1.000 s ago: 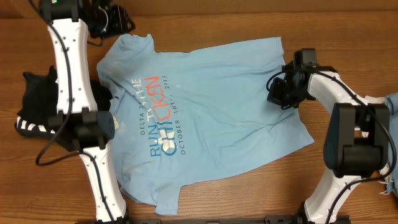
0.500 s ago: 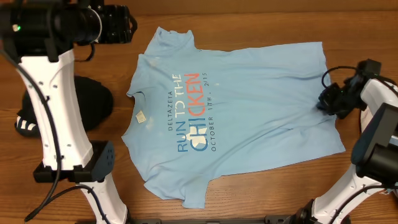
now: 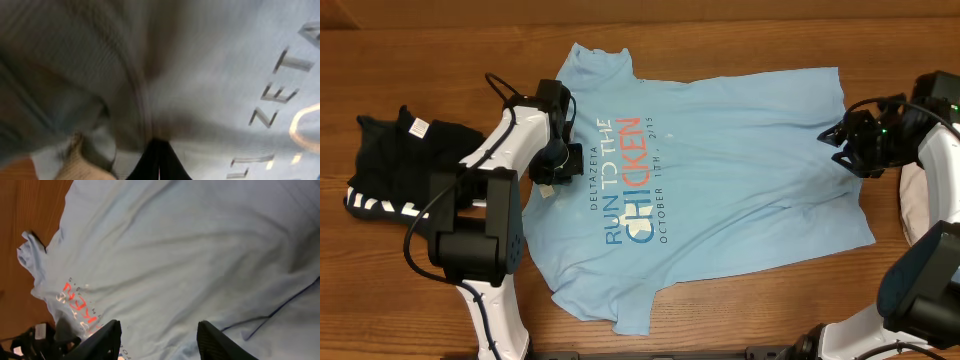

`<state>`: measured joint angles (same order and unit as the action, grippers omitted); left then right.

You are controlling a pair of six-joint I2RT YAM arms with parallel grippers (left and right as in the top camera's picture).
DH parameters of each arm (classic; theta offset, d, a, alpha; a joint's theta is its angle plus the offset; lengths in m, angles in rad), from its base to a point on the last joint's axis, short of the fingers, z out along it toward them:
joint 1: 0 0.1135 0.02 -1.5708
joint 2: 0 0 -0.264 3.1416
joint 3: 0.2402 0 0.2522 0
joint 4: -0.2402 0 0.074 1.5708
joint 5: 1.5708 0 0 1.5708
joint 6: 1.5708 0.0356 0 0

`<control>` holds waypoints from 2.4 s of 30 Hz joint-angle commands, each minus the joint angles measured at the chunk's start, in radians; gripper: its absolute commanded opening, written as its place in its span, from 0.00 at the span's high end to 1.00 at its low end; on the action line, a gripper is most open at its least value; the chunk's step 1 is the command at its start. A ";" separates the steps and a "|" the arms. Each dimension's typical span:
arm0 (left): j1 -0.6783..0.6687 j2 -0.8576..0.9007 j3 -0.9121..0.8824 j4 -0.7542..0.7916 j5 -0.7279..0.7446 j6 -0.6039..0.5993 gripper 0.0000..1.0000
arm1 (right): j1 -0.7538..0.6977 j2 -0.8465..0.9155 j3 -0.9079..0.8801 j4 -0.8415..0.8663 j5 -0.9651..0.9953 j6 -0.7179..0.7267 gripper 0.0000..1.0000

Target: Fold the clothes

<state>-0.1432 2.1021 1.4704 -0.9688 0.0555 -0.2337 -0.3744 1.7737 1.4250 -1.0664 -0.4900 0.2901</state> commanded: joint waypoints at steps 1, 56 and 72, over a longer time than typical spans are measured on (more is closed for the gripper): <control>0.038 0.068 -0.043 0.088 -0.030 0.000 0.96 | 0.023 -0.005 0.013 0.002 -0.002 -0.019 0.47; -0.040 -0.109 0.771 -0.620 -0.062 -0.019 0.89 | 0.013 -0.141 0.114 0.134 -0.082 -0.099 0.15; -0.182 -0.431 -0.287 -0.391 0.182 -0.246 0.87 | 0.008 -0.246 -0.156 -0.274 0.157 -0.082 0.10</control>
<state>-0.2581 1.7054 1.4063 -1.4357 0.1265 -0.3622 -0.3653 1.5311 1.2926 -1.3499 -0.3389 0.2333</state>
